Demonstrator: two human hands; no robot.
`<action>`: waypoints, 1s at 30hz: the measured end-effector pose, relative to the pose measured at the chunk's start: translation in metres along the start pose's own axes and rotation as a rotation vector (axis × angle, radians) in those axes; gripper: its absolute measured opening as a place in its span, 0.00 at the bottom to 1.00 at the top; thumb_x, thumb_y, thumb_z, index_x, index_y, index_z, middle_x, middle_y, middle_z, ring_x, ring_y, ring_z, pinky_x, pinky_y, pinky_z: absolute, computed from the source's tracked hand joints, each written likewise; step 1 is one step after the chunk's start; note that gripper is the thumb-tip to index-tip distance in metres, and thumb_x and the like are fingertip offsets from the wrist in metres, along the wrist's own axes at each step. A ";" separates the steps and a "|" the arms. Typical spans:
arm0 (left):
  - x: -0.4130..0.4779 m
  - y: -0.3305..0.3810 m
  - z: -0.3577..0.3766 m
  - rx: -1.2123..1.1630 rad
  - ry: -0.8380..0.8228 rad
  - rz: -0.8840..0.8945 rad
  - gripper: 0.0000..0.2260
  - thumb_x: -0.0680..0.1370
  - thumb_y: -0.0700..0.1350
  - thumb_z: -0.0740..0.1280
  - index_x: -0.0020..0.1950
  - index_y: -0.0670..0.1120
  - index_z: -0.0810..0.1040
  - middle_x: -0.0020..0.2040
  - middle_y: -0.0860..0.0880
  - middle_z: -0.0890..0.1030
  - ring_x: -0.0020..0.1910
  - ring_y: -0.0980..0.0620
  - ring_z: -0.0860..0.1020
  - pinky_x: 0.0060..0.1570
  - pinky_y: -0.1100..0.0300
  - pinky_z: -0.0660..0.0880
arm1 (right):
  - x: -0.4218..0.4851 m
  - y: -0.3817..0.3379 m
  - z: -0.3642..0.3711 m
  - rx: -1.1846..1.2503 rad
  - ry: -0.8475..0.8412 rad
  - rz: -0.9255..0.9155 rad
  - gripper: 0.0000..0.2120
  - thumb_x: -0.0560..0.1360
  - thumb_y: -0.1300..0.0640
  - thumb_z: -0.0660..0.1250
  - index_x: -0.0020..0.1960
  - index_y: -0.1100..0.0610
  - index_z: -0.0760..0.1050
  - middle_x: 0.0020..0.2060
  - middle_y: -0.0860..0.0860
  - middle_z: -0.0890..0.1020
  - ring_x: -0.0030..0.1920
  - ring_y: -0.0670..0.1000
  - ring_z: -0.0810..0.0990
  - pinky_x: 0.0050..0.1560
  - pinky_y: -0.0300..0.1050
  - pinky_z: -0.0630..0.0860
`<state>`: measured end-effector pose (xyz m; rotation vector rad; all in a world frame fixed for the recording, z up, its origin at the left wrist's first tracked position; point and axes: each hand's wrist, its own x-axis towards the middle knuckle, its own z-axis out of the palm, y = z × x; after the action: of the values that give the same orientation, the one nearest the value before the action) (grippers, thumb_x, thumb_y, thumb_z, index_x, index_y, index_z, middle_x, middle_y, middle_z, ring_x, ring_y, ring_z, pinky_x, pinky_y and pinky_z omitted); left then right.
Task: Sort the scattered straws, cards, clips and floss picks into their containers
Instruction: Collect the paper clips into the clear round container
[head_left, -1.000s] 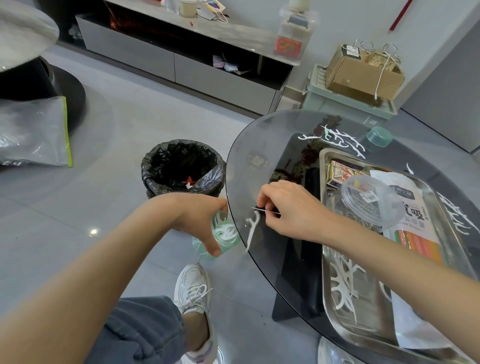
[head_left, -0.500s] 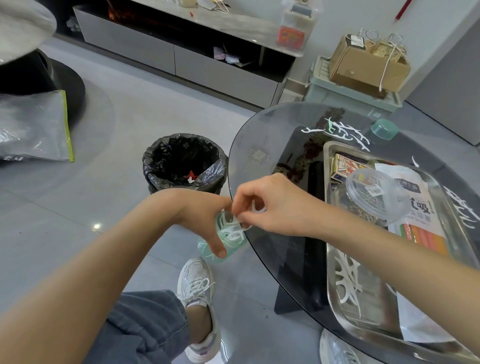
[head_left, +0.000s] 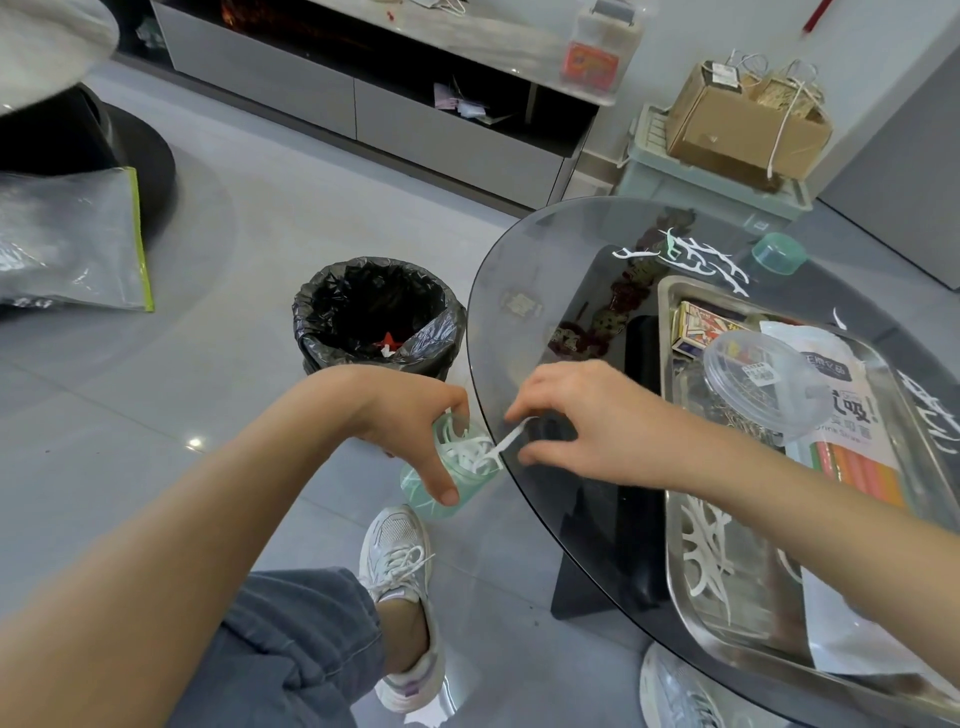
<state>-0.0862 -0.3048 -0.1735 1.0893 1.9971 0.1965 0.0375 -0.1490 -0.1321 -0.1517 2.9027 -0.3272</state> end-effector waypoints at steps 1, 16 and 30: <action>0.000 0.001 0.000 -0.008 -0.003 0.003 0.26 0.64 0.55 0.78 0.54 0.55 0.67 0.48 0.57 0.72 0.47 0.53 0.75 0.43 0.61 0.74 | -0.003 -0.001 0.003 -0.027 -0.015 -0.007 0.13 0.73 0.51 0.70 0.57 0.52 0.79 0.51 0.46 0.78 0.53 0.46 0.75 0.57 0.44 0.72; -0.007 0.004 0.003 0.023 -0.010 -0.024 0.29 0.64 0.58 0.78 0.55 0.55 0.65 0.49 0.54 0.74 0.49 0.49 0.78 0.46 0.57 0.76 | 0.001 -0.014 0.002 0.276 0.058 0.033 0.02 0.71 0.59 0.72 0.42 0.57 0.84 0.34 0.48 0.83 0.35 0.42 0.78 0.43 0.35 0.74; -0.047 -0.007 -0.045 -0.002 0.270 -0.163 0.28 0.62 0.62 0.77 0.55 0.55 0.69 0.44 0.55 0.76 0.41 0.57 0.74 0.38 0.61 0.69 | 0.016 -0.010 -0.029 0.467 0.466 0.096 0.06 0.75 0.57 0.69 0.44 0.56 0.84 0.38 0.47 0.85 0.39 0.42 0.80 0.43 0.27 0.72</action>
<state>-0.1105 -0.3335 -0.1201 0.9318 2.3149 0.2707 0.0167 -0.1550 -0.1054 0.1624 3.1509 -1.1392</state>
